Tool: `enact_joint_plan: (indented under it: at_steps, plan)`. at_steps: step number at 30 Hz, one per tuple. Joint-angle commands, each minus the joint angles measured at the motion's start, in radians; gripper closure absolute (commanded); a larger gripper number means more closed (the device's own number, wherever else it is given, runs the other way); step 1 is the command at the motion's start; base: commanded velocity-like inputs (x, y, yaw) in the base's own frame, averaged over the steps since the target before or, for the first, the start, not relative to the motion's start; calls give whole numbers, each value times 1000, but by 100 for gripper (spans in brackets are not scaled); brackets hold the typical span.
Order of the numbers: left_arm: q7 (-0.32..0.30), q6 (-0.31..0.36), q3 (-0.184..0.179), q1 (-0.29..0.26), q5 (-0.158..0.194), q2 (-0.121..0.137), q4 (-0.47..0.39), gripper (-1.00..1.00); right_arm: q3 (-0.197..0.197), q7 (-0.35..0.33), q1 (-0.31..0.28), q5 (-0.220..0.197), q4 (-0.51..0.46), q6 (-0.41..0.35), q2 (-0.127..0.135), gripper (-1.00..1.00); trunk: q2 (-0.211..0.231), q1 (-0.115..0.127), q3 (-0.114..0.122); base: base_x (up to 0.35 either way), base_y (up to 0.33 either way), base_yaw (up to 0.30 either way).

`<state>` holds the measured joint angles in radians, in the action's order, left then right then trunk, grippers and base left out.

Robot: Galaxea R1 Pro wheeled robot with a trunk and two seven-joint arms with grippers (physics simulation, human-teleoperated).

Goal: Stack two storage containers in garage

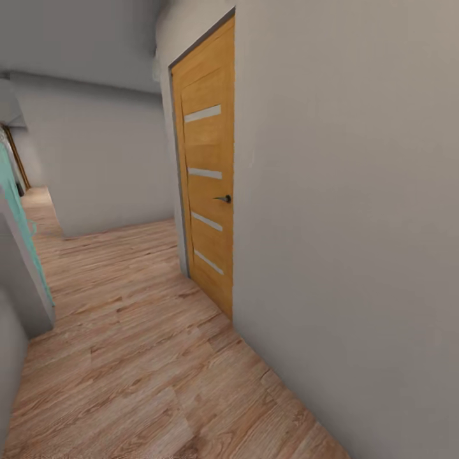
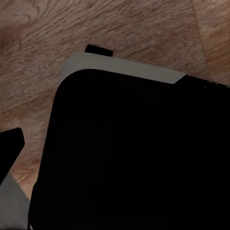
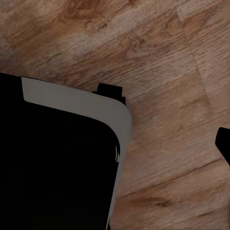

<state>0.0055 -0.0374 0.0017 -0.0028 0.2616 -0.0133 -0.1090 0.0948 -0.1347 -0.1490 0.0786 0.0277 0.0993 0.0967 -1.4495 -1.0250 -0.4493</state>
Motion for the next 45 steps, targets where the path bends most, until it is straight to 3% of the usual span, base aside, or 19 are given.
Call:
enact_joint_plan:
  at_steps: [1, 7, 45]
  plan:
    - [1, -3, 0, 0, 5, 0, 0, -100, 7, -1, -1, 5, 3, 6, 0, -100, -1, 0, -1, 0, 0, 281]
    - [1, -3, 0, 0, 4, 0, 0, -100, 6, 0, -1, 5, 3, 7, -2, -100, -1, 0, -1, 122, 0, 282]
    - [1, -4, 1, 0, 4, 0, 2, -100, 6, 0, -1, 6, 3, 11, 0, -100, -1, 0, -1, 307, 0, 282]
